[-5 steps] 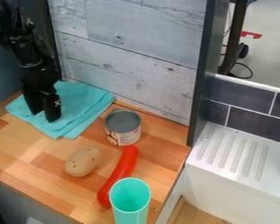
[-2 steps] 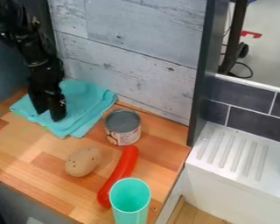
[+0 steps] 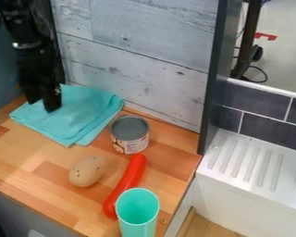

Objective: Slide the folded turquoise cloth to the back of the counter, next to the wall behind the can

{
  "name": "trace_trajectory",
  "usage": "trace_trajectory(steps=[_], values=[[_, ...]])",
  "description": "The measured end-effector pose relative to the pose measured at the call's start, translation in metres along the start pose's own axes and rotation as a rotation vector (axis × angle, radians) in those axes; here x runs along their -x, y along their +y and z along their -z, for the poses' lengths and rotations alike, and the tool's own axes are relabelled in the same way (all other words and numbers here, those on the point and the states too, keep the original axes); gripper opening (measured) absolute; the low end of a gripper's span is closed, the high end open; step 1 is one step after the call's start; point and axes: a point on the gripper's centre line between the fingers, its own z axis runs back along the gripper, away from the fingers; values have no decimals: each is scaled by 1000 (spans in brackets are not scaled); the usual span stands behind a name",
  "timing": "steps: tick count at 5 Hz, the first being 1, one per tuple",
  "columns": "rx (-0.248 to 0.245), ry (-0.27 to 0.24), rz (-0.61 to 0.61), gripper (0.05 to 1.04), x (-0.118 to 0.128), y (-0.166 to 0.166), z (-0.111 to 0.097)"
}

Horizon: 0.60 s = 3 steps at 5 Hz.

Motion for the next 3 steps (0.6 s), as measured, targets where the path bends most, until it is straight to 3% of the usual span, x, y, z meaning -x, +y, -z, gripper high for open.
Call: trace_trajectory(steps=[1, 3], values=[[-48, 17, 26, 1001, 9, -15, -23], [-47, 22, 62, 1001, 40, -73, -47]])
